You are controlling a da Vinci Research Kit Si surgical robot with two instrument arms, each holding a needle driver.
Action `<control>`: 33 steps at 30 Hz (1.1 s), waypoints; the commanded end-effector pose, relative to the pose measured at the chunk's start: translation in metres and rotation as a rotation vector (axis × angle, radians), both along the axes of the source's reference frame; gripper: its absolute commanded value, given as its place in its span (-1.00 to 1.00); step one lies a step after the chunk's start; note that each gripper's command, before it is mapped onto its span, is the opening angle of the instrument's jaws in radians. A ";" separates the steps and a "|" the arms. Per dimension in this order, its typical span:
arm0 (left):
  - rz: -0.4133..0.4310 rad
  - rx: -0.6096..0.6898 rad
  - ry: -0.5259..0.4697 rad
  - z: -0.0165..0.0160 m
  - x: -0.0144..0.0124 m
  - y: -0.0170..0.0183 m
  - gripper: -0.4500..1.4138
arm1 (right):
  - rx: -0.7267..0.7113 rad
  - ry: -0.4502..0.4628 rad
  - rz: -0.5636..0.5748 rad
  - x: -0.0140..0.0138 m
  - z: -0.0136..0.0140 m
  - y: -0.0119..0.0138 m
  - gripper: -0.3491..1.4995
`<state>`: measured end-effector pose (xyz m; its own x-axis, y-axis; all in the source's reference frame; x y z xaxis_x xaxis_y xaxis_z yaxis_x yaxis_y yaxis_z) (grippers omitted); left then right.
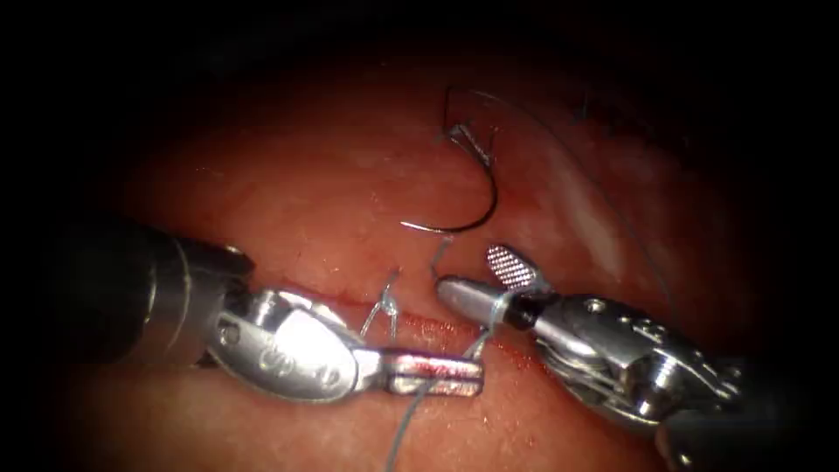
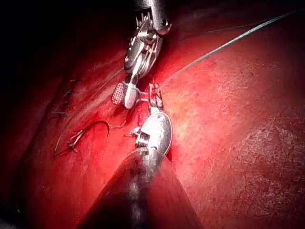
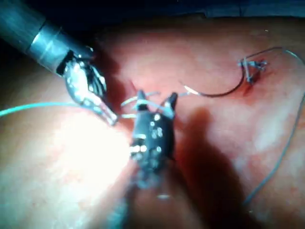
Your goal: Wound Closure
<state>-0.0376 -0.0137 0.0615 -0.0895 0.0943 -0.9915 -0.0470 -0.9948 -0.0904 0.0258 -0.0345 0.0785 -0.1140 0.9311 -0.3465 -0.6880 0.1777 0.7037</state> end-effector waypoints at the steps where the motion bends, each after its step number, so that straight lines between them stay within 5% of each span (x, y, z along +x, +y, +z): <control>1: -0.001 -0.002 -0.002 0.0006 -0.0005 0.0000 -1.00 | 0.020 -0.004 -0.024 0.0017 0.0009 -0.0002 0.00; 26: 0.013 -0.006 -0.005 0.0003 0.0000 -0.0012 -1.00 | 0.131 -0.144 -0.153 0.0043 0.0048 -0.0005 -0.25; 28: 0.013 -0.006 -0.005 0.0003 0.0001 -0.0013 -1.00 | 0.138 -0.144 -0.165 0.0044 0.0050 -0.0007 -0.44; 29: 0.014 -0.006 -0.006 0.0002 0.0002 -0.0013 -1.00 | 0.176 -0.130 -0.164 0.0044 0.0051 -0.0009 -1.00; 33: 0.018 -0.004 -0.010 0.0003 0.0006 -0.0008 -1.00 | 0.177 -0.155 -0.139 0.0034 0.0048 -0.0013 -1.00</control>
